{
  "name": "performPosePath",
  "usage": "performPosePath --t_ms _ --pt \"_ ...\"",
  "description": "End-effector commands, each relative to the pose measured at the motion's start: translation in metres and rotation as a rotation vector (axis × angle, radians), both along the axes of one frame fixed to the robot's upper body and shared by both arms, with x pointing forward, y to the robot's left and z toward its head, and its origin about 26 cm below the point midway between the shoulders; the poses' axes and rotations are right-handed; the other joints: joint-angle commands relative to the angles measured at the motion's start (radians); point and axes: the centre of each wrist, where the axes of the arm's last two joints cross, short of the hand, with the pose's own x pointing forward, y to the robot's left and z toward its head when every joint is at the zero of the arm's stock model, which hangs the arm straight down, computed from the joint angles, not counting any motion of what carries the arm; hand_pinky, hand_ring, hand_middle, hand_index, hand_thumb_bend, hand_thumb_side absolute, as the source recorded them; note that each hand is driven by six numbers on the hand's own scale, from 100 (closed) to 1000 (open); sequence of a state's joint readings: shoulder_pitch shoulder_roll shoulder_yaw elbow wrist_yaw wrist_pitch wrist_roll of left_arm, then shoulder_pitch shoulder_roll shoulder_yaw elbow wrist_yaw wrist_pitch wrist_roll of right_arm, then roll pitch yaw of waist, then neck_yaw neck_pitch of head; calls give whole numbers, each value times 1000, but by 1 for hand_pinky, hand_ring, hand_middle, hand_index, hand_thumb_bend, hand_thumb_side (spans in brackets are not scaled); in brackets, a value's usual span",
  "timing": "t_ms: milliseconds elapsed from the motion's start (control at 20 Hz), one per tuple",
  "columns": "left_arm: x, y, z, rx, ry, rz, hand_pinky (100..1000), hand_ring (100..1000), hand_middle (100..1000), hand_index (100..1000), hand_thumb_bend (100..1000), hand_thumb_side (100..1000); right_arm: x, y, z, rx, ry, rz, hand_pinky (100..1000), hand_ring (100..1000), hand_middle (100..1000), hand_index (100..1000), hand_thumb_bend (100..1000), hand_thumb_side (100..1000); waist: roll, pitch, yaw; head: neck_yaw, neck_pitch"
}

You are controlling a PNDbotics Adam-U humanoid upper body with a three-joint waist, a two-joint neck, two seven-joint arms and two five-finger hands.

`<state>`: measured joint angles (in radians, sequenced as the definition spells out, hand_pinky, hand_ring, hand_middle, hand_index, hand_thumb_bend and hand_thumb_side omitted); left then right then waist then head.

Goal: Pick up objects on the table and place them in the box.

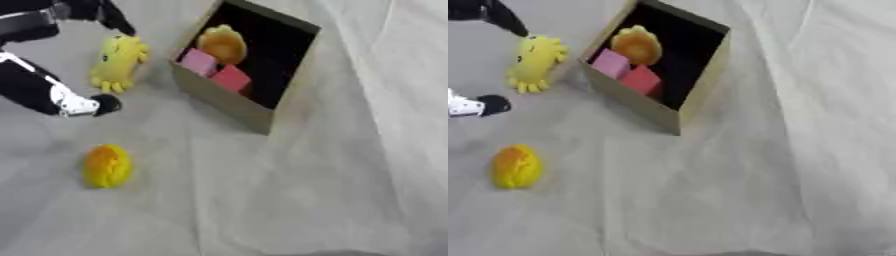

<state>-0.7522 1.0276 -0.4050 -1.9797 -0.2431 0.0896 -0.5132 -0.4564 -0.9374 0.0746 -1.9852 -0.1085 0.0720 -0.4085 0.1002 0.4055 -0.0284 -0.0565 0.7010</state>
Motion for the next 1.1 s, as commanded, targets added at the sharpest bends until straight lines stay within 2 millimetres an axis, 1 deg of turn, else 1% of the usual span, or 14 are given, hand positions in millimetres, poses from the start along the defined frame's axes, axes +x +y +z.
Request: performPosePath --t_ms 50,150,300,550,850,1100 --pt "-6 11 -2 44 5 38 869 844 813 873 466 390 -5 -1 10 -19 -37 -7 802 840 852 829 100 699 -9 -19 1 -1 -16" --pt "-6 17 -12 66 40 73 871 848 818 873 434 420 -5 -1 10 -16 -37 -7 802 839 852 829 100 700 -11 -16 1 1 -17" --pt "-6 22 -26 95 94 110 873 851 823 871 434 422 -4 -1 9 -9 -37 -7 801 839 853 829 100 700 -14 -10 3 7 -17" --pt "-6 25 -37 116 149 131 871 848 818 863 430 424 -4 -1 9 -5 -36 -4 801 839 852 829 100 700 -19 -5 8 30 -18" --pt "-5 20 -45 132 205 131 873 850 820 871 432 427 -4 0 8 5 -33 -1 801 838 851 828 100 700 -24 -2 19 35 -20" --pt "-4 9 -47 163 230 143 875 853 825 880 434 408 -4 1 7 13 -34 4 800 836 848 827 100 700 -27 -2 17 39 -23"
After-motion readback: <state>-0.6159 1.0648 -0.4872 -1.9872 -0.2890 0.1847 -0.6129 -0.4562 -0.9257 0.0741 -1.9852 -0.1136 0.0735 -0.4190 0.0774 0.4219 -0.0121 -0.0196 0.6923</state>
